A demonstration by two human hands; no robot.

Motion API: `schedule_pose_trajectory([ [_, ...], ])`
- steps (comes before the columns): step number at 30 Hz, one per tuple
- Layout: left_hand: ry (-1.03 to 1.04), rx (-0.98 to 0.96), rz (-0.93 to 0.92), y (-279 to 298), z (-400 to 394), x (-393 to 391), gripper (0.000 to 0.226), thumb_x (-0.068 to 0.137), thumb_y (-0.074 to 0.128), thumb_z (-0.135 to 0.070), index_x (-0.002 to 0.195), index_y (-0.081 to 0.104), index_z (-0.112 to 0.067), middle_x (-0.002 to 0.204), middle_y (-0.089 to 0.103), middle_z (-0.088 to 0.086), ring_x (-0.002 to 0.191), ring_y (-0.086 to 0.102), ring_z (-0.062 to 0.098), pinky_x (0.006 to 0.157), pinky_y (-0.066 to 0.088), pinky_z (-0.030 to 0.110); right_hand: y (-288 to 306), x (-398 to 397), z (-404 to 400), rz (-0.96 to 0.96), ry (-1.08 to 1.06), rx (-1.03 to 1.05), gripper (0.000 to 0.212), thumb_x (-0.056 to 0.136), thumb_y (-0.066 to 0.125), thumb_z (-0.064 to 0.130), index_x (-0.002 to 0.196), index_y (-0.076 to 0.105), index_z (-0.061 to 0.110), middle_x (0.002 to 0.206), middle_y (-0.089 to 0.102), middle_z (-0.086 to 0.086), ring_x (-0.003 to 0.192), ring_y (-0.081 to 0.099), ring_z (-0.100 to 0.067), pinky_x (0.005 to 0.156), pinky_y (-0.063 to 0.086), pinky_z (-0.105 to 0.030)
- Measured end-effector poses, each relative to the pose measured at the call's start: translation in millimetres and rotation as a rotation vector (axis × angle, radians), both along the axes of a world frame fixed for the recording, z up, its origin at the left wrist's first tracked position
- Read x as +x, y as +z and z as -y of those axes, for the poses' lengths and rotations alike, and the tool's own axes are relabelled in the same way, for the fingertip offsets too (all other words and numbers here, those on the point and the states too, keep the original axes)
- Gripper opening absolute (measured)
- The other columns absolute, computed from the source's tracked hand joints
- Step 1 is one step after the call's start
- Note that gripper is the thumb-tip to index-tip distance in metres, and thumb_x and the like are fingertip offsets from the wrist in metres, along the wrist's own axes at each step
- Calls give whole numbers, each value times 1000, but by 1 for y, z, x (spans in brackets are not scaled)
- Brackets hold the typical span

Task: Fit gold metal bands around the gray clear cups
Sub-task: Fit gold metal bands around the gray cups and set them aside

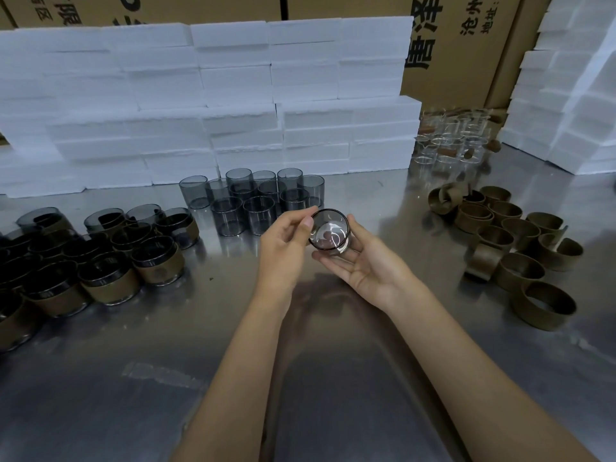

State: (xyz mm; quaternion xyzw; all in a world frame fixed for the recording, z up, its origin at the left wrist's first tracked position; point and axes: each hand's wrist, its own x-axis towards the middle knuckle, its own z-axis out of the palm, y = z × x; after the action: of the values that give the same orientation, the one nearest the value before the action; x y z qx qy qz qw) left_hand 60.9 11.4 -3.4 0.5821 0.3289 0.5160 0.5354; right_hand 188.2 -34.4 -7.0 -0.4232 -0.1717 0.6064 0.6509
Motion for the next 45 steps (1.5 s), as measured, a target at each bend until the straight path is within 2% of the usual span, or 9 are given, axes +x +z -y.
schedule_pose_trajectory([
  [5, -122, -32, -27, 3, 4, 1, 38, 98, 58, 3, 130, 66, -15, 128, 70, 0, 125, 62, 10, 111, 46, 29, 1, 4, 1, -106, -37, 3, 46, 99, 62, 39, 128, 65, 3, 100, 77, -20, 84, 77, -34, 65, 63, -31],
  [9, -191, -5, -36, 0, 6, 2, 53, 89, 66, 10, 133, 63, -19, 126, 69, -10, 116, 63, -6, 95, 48, 14, 2, 6, 1, -110, -43, 13, 49, 99, 62, 39, 134, 62, 3, 102, 77, -15, 83, 78, -27, 74, 64, -32],
  [12, -172, 31, -48, -4, 7, 7, 64, 82, 73, 13, 135, 57, -17, 129, 68, -3, 107, 68, 4, 88, 50, 16, 2, 7, 1, -69, -21, 11, 46, 99, 61, 41, 130, 65, 7, 101, 77, -12, 86, 77, -25, 73, 64, -31],
  [17, -68, 142, -5, -1, 11, 13, 58, 86, 76, 3, 134, 57, -22, 132, 62, -9, 118, 59, -8, 92, 48, 14, 3, 5, 2, 169, -18, 16, 47, 100, 51, 55, 114, 69, 14, 101, 78, -4, 89, 77, -19, 76, 61, -31],
  [23, -89, -327, 428, 6, -1, -1, 24, 107, 49, -20, 125, 63, -28, 113, 74, 0, 93, 72, 28, 80, 57, 37, 8, 2, 3, 376, -181, 45, 16, 101, 62, 28, 98, 69, 13, 99, 73, -7, 83, 66, -18, 72, 55, -29],
  [28, -216, -603, 581, 7, -2, -4, 45, 103, 56, -29, 145, 53, -13, 139, 62, 20, 117, 66, 43, 76, 60, 32, 11, -3, 6, 565, -272, 146, 6, 93, 72, 13, 89, 67, 13, 90, 71, -5, 79, 67, -14, 70, 57, -26],
  [35, -278, -627, 560, 5, -1, -2, 42, 106, 52, -28, 146, 53, -15, 120, 70, 17, 94, 75, 31, 83, 63, 39, 4, -16, 4, 945, -188, 331, 52, 76, 88, 40, 120, 59, 34, 114, 69, 18, 105, 63, 7, 85, 51, -13],
  [41, -374, -628, 461, 4, 2, 2, 31, 101, 54, -28, 120, 70, -10, 113, 75, 16, 93, 75, 30, 79, 63, 36, -2, -17, 3, 979, -171, 352, 54, 71, 85, 49, 118, 63, 36, 108, 72, 17, 102, 70, -4, 93, 55, -28],
  [45, -392, -577, 452, 2, -1, -2, 33, 95, 57, -30, 120, 68, -12, 110, 75, 17, 91, 75, 37, 83, 62, 41, -3, -18, 3, 1007, -171, 377, 47, 81, 80, 46, 123, 63, 34, 111, 71, 19, 107, 67, -2, 91, 52, -20],
])
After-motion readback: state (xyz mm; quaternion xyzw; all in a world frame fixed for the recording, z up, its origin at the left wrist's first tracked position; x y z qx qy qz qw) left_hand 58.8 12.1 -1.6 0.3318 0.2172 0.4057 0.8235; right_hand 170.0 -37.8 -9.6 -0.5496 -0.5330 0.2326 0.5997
